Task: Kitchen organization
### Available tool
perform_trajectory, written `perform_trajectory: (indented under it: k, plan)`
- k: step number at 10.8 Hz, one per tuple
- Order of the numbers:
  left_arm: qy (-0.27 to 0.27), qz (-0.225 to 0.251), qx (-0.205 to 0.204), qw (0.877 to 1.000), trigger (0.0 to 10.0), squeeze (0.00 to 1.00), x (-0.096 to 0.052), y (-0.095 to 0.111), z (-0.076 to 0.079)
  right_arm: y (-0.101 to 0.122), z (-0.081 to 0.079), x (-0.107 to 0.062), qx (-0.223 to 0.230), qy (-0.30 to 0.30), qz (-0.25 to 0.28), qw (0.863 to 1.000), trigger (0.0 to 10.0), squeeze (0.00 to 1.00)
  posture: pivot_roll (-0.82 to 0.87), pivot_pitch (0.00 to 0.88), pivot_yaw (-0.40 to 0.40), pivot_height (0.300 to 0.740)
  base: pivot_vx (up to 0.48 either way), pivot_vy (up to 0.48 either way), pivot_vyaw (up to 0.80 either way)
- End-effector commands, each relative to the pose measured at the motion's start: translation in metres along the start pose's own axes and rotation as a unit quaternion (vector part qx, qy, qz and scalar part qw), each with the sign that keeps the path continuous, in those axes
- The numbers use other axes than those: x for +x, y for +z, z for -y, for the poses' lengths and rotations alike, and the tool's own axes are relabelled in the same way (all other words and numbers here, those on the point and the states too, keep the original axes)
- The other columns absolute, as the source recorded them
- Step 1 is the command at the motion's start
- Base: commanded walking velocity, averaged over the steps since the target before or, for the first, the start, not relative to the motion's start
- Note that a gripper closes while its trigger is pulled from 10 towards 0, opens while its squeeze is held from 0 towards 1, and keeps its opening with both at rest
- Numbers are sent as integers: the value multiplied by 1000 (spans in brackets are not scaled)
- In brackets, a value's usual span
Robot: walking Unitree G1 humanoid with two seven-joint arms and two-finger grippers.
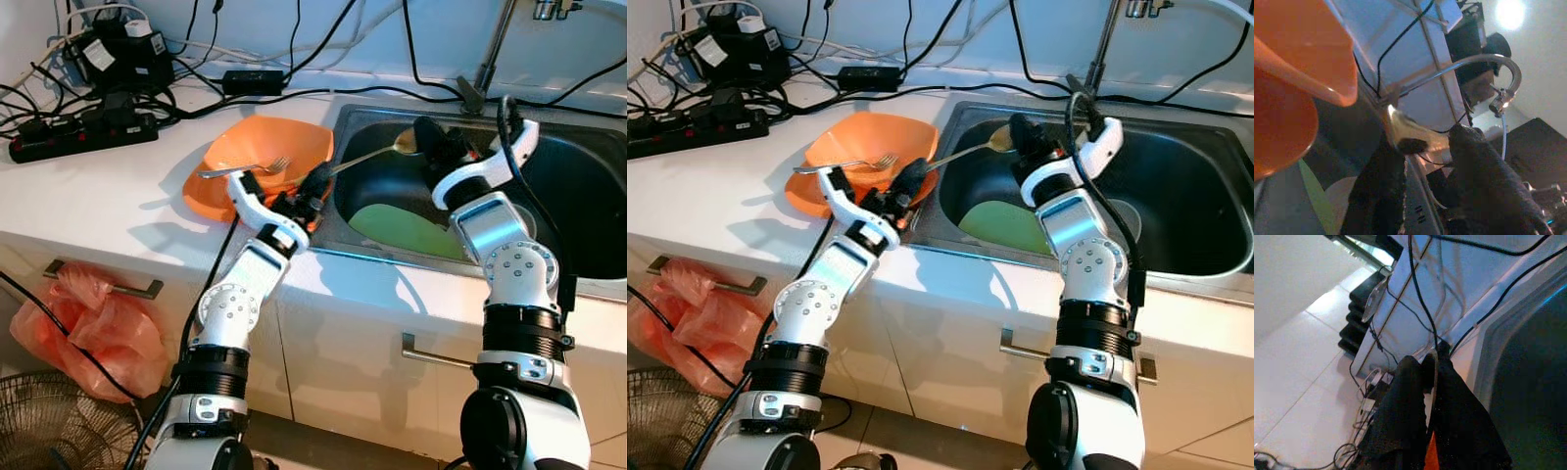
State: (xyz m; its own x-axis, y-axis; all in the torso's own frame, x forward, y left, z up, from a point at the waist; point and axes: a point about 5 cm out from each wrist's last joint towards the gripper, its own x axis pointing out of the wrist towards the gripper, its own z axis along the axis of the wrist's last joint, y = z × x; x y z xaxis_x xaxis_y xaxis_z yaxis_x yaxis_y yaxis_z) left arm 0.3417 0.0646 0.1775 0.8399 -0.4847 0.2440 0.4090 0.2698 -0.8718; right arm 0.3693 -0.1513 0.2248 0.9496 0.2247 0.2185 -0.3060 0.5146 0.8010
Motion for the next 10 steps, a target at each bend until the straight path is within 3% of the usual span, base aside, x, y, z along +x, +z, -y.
perform_trajectory:
  k: [1,4,7,8,9,10]
  plan:
    - [-61,-6,20,998,10000,1000,16,-2,30,10,4,2,-12,-25,22,999,0,0,-4,26,68,740,0,0,0]
    - [-76,-26,55,995,10000,1000,15,-5,33,25,15,1,-19,-63,63,996,0,0,-4,27,68,740,0,0,0]
    - [-81,-49,116,989,10000,1000,13,-8,35,46,32,-3,-57,-121,109,985,0,0,-1,29,67,740,0,0,0]
    - [-83,-67,157,982,10000,1000,11,-11,35,54,40,-6,-106,-151,116,976,0,0,1,31,66,740,0,0,0]
    - [-87,-99,220,967,10000,1000,8,-16,35,55,49,-8,-149,-179,110,966,0,0,3,32,66,740,0,0,0]
    - [-81,-116,290,946,10000,1000,7,-19,29,54,56,-10,-164,-197,106,961,4196,0,4,32,66,740,0,0,0]
